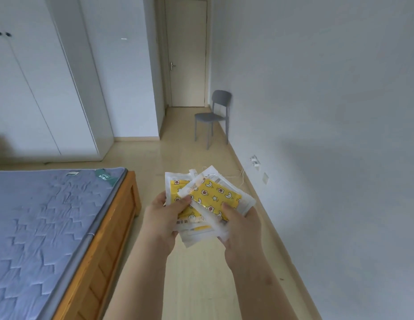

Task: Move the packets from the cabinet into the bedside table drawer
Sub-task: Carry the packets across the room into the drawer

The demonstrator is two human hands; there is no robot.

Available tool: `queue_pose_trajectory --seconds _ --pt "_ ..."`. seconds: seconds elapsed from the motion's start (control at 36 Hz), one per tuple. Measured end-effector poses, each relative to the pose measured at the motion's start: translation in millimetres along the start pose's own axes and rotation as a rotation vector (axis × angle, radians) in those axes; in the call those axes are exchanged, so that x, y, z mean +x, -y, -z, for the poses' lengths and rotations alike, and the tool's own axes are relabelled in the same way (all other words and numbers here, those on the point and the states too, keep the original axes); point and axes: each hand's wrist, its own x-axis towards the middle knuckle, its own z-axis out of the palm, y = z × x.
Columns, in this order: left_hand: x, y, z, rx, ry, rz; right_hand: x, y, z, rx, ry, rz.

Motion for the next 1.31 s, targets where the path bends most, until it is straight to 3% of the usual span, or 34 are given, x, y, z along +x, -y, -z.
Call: queue_pose_trajectory --seconds 0.11,0.31,0.58,0.89,1.14,1.31 --pt "62.3 -7.3 1.0 0.041 -0.098 -0.020 56.2 -7.3 -31.2 -0.021 0.062 -0.085" --pt "200.0 -33.9 5.5 -0.046 -0.100 -0.010 170.5 -9.4 -109.2 -0.059 0.116 -0.077" --pt "392.3 -139.3 7.9 -0.048 -0.079 -0.150 326.3 9.0 -264.0 -0.014 0.172 -0.044" --pt "571.1 -158.2 -10.3 -0.112 -0.163 -0.100 501.8 3.0 -343.4 -0.031 0.205 -0.127" --pt "732.3 -189.5 -70.9 -0.265 -0.187 -0.115 685.4 42.2 -403.3 -0.059 0.187 -0.070" --pt "805.2 -209.0 -67.7 -0.336 -0.346 -0.132 763.0 32.1 -463.4 -0.144 0.298 -0.128"
